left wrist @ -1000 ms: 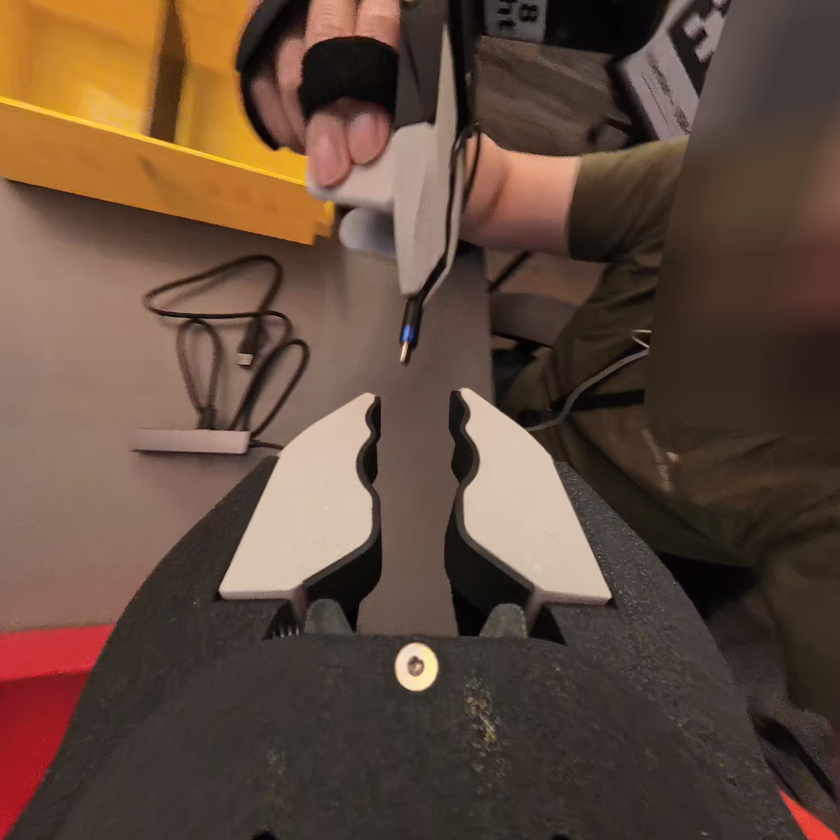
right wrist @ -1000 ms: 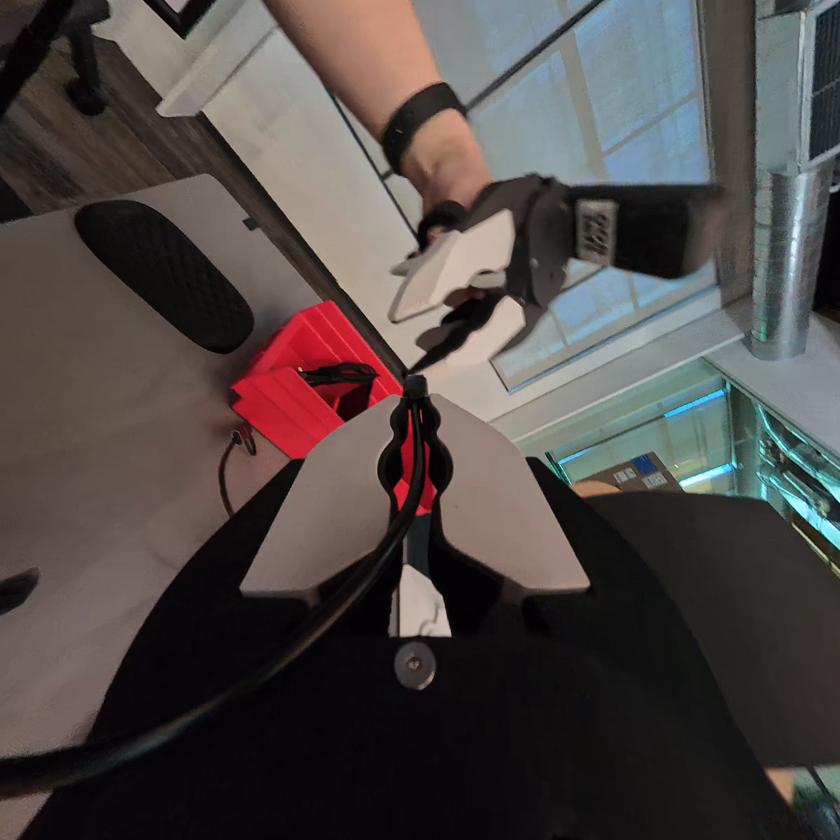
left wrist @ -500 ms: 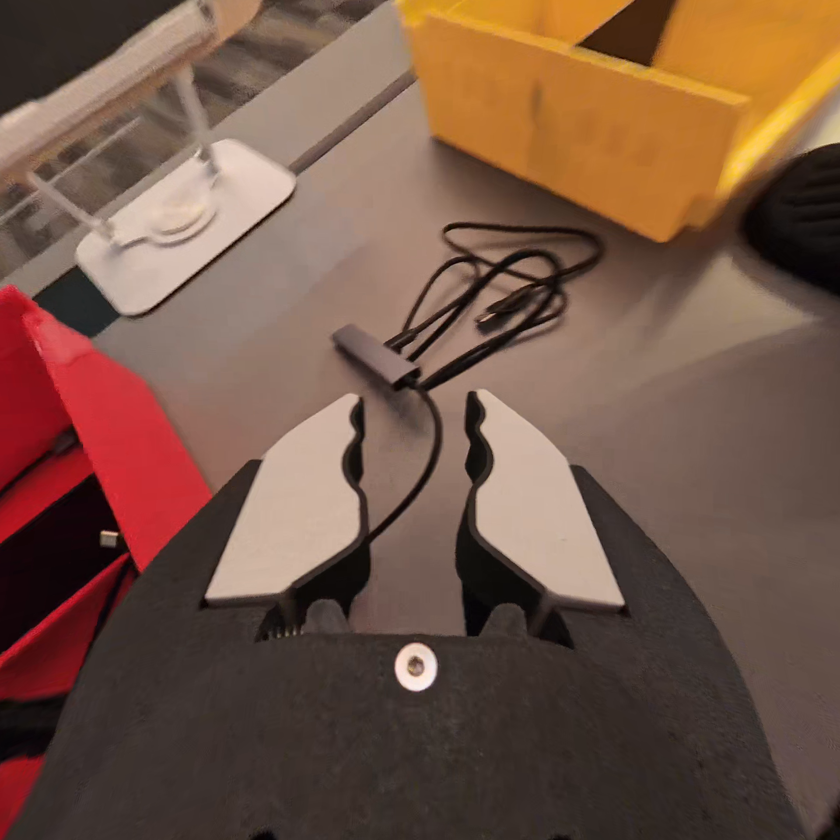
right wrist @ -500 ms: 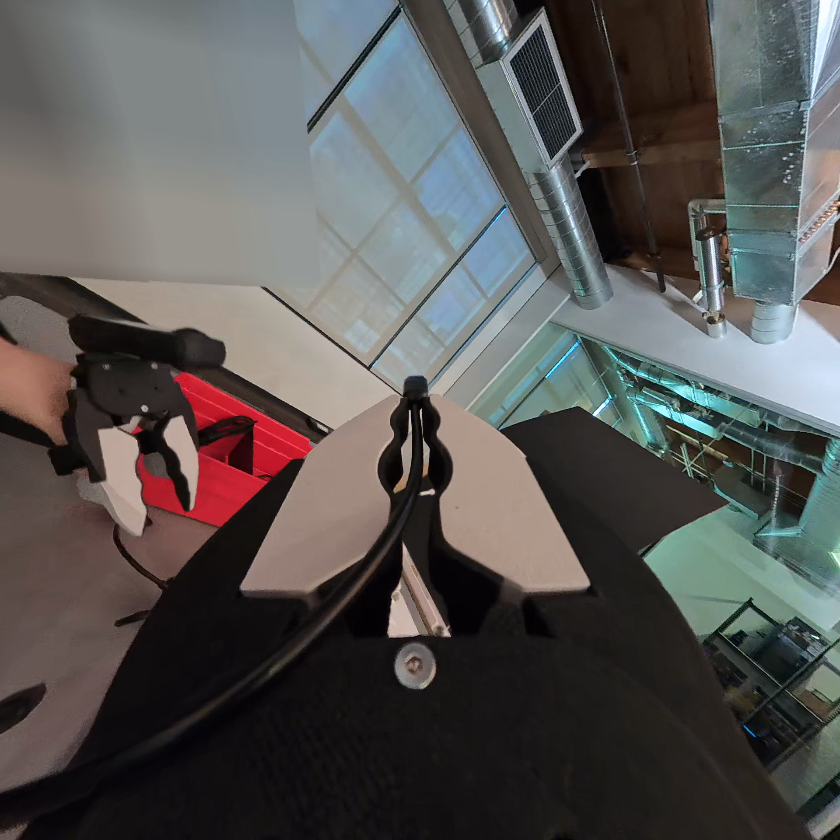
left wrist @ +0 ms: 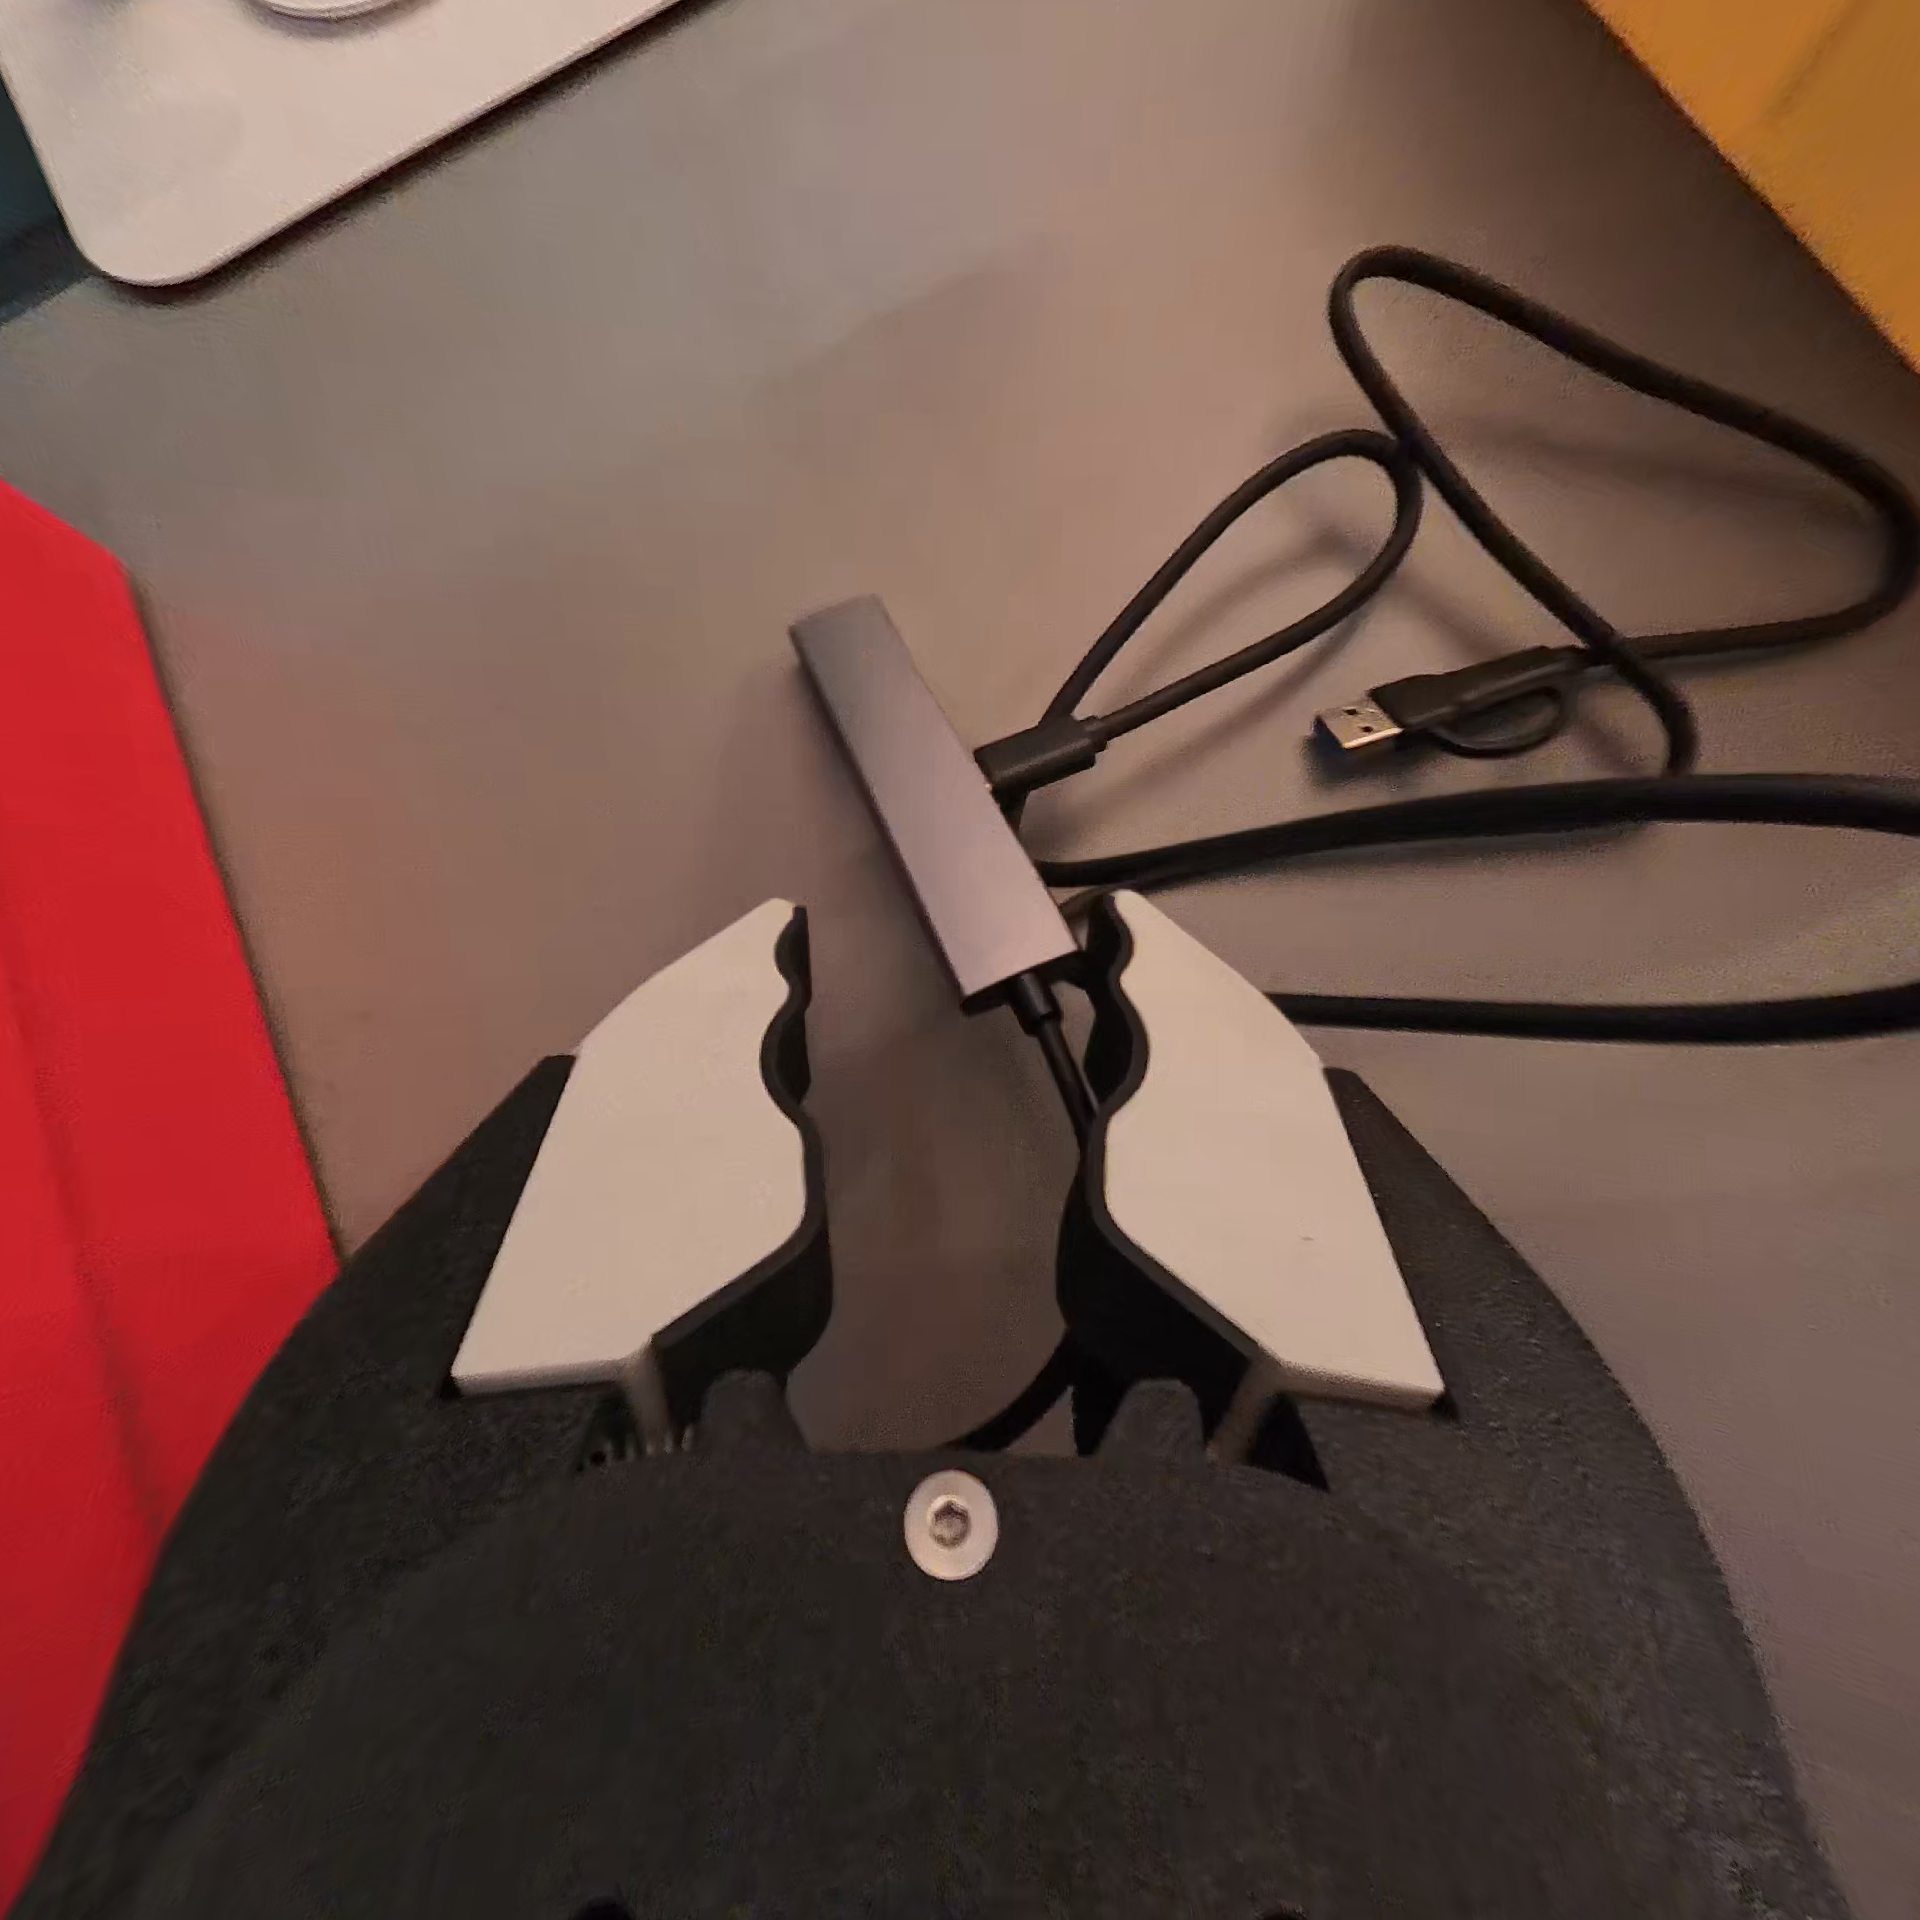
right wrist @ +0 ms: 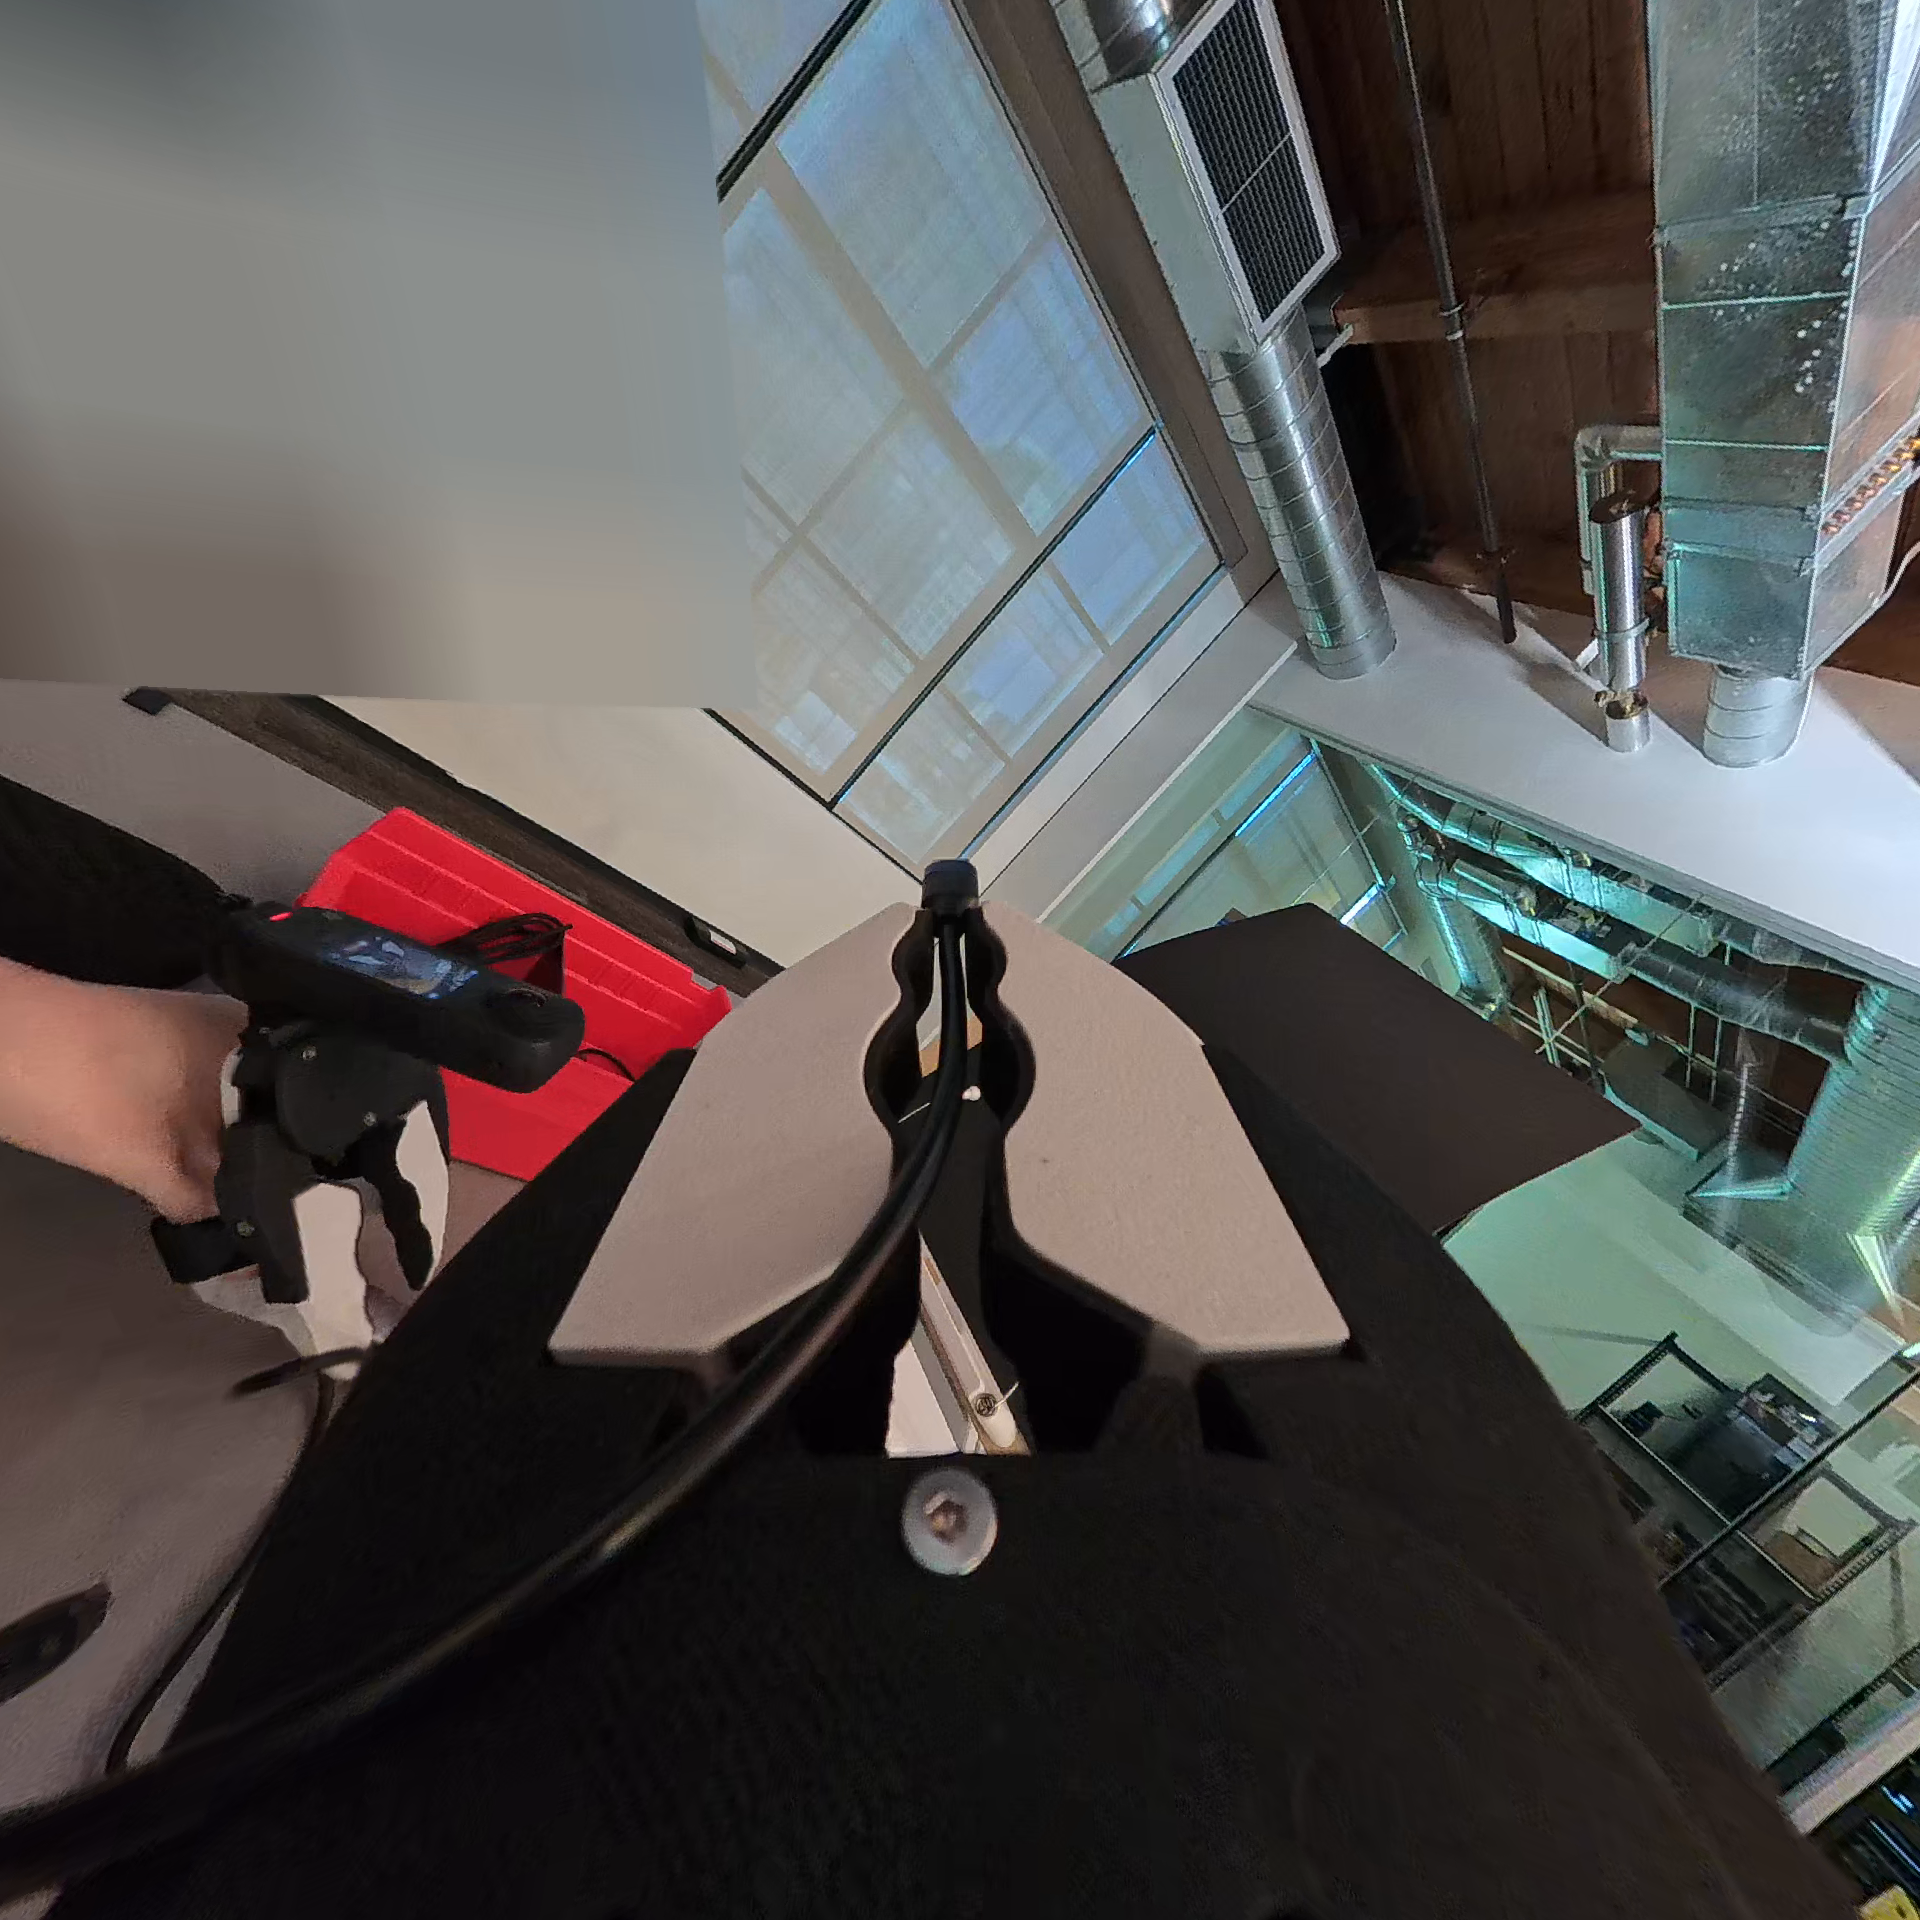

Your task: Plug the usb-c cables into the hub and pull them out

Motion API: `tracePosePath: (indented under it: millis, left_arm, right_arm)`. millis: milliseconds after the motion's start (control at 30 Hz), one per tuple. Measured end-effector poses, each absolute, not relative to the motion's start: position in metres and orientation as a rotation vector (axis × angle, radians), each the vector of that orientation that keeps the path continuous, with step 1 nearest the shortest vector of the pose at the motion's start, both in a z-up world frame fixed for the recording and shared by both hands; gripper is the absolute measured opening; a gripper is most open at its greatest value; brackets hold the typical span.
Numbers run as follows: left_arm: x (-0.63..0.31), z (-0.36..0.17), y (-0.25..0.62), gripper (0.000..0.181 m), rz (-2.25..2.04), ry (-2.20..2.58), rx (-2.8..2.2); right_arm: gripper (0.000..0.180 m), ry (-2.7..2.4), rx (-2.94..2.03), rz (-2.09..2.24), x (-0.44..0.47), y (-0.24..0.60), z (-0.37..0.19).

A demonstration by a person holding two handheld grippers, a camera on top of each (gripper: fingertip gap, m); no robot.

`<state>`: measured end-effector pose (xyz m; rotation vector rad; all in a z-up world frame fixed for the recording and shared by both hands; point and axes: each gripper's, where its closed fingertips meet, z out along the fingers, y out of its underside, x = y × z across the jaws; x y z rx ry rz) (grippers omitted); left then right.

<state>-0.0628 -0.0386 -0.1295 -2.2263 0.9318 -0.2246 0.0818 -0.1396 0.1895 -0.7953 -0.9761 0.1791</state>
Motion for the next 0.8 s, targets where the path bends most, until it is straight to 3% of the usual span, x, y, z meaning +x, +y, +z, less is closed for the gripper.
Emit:
tracePosePath:
  millis: [133,467,700,800]
  left_arm:
    - [-0.058,-0.136,-0.035,0.035,-0.329,0.881,-2.269]
    - [-0.048,-0.140,-0.029,0.029,-0.468,0.876,-2.182]
    - [-0.050,-0.084,-0.030,0.028,-0.064,1.034,-1.690]
    - [-0.046,-0.066,-0.039,0.028,-0.122,1.020,-1.591]
  right_arm:
    - [0.007,-0.988,-0.801,0.177,0.080,-0.138,0.187]
    - [0.007,-1.017,-0.816,0.161,0.074,-0.134,0.180]
    - [0.007,-1.011,-0.817,0.156,0.076,-0.132,0.180]
    - [0.007,-1.011,-0.818,0.148,0.076,-0.132,0.179]
